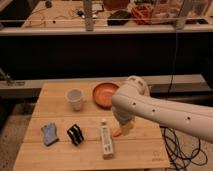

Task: Knock the eraser over

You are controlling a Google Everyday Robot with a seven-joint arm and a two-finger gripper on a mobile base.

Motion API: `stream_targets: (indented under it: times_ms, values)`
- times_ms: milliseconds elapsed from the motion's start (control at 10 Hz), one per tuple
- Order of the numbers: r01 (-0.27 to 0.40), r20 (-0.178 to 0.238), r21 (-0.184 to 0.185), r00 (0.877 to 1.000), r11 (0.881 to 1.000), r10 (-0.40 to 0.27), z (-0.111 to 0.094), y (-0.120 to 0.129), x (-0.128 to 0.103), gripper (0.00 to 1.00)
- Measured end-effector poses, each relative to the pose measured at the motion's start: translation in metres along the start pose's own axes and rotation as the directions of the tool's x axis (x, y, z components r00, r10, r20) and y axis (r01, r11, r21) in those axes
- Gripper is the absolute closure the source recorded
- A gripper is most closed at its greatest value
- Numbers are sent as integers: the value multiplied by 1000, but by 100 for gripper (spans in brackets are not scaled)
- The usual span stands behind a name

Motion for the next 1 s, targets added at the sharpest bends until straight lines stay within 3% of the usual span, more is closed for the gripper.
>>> stream_targets:
  times_ms: [1000]
  values:
    - [93,41,21,995,995,-93,24,-5,-38,20]
